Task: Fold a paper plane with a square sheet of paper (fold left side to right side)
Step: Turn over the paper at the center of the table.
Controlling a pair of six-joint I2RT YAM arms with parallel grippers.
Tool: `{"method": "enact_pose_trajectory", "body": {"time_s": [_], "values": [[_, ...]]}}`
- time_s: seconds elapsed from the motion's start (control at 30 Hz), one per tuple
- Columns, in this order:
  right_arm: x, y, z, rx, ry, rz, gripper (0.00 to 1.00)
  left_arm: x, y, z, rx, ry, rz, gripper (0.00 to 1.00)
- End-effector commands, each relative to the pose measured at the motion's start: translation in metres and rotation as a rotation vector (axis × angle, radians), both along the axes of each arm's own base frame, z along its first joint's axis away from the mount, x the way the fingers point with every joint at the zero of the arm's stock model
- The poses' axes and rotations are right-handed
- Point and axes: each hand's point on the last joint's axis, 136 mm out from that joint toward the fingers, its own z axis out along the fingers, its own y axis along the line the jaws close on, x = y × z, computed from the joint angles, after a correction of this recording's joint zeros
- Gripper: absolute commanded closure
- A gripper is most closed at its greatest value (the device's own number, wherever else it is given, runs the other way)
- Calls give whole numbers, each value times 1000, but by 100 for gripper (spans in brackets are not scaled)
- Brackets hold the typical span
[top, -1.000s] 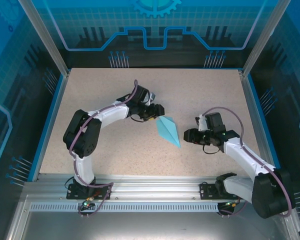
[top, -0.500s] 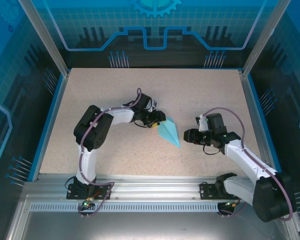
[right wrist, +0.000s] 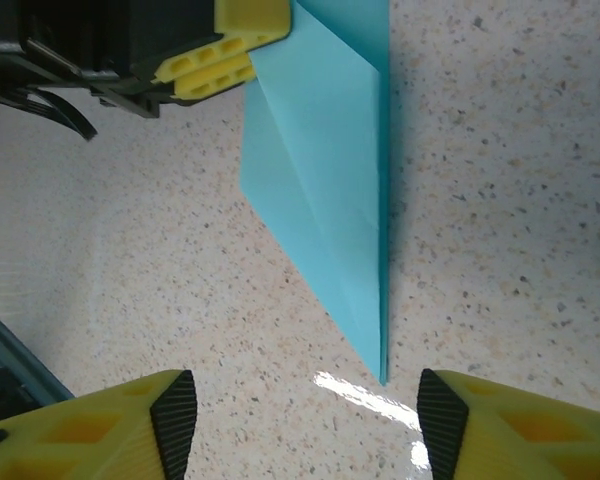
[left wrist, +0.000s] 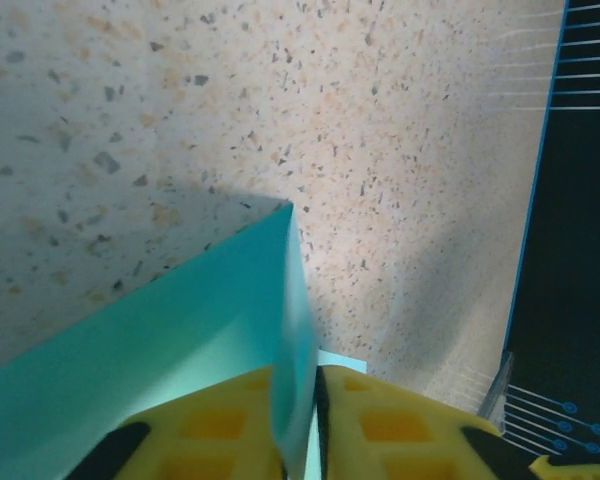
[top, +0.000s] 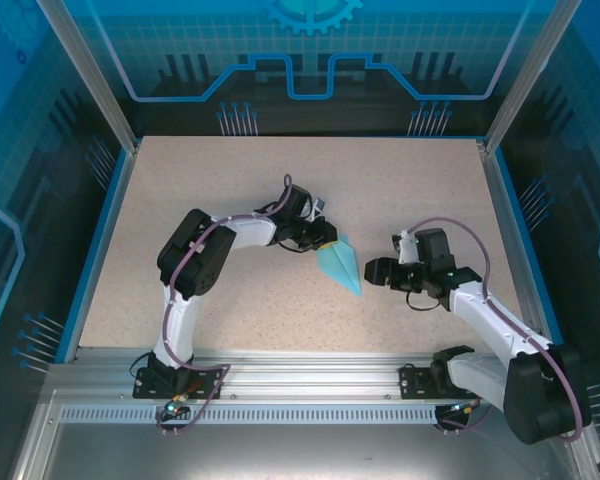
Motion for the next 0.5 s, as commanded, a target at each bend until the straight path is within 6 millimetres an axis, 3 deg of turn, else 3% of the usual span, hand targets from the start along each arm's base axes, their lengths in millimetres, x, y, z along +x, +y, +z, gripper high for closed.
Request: {"method": "enact_pose_trajectory", "body": {"time_s": [0.0, 0.13, 0.27, 0.47], "values": [[11, 6, 21, 129, -59, 5, 26, 0, -3, 46, -63, -120, -28, 87], [25, -2, 39, 243, -101, -21, 1, -2, 7, 85, -64, -206, -17, 91], [41, -6, 66, 374, -145, 8, 1, -3, 20, 144, -109, -317, -1, 94], [52, 5, 121, 490, -247, 158, 1, -12, 31, 228, -162, -509, -17, 93]]}}
